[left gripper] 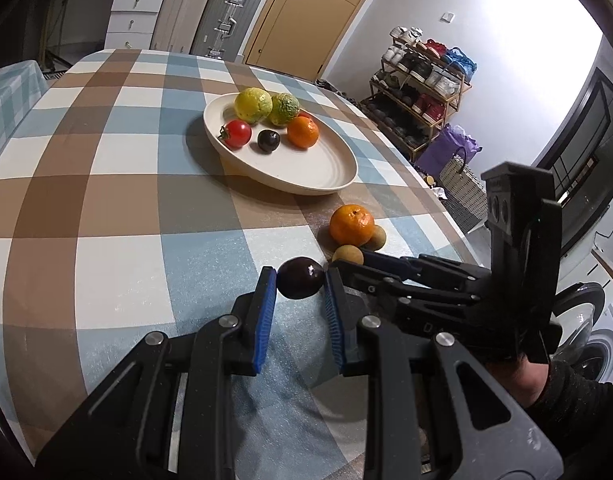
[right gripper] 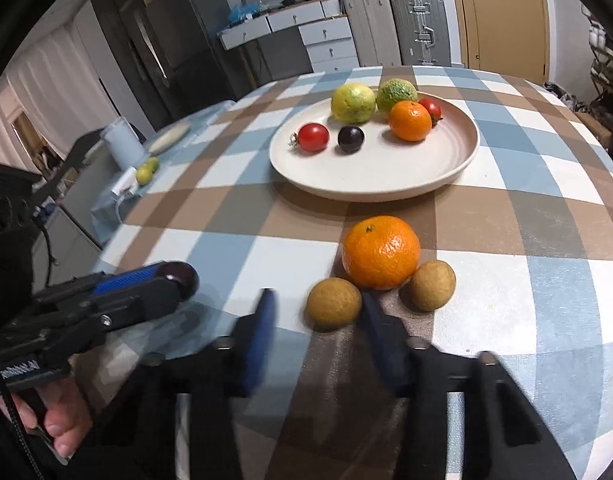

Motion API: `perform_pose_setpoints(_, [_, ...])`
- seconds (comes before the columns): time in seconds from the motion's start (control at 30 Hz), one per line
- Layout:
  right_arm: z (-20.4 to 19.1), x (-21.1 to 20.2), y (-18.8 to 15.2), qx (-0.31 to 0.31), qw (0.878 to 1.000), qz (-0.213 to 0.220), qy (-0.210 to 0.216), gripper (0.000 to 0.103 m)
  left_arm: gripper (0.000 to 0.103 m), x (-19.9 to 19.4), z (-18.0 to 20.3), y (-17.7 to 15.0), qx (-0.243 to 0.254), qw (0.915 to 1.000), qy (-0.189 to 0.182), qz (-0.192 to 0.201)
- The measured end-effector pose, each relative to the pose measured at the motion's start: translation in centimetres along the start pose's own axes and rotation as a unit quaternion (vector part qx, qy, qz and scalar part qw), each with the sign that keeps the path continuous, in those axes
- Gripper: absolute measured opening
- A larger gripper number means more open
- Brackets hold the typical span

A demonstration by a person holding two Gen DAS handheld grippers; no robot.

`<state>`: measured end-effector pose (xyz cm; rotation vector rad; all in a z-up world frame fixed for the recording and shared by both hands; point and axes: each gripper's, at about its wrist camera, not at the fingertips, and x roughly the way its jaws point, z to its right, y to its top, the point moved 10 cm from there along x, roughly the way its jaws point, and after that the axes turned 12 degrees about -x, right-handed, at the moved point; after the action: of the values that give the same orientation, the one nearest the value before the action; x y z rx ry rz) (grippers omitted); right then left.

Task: Organize fruits
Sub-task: 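Close the right tool on a small brown round fruit while the left tool holds the plum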

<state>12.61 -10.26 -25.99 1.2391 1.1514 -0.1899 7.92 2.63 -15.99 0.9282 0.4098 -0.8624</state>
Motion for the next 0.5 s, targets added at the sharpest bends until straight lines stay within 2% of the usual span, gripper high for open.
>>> perform_pose_setpoints(0.03, [0.1,0.1,-0.1,0.0,1.0,-0.002,-0.001,0.029,0.021,0.0,0.0,0.1,-0.001,1.0,0.001,0.0])
perform_pose_setpoints(0.27, [0.7,-1.6,0.1,0.02,0.998,0.037,0.036,0.028,0.021,0.3,-0.5,1.2,-0.004,0.9999,0.015,0.004])
perform_pose_setpoints(0.5, [2.1,-4.8,3.2,0.014,0.994,0.097,0.054,0.028,0.022,1.9,0.3,3.9,0.007,0.9995,0.031,0.005])
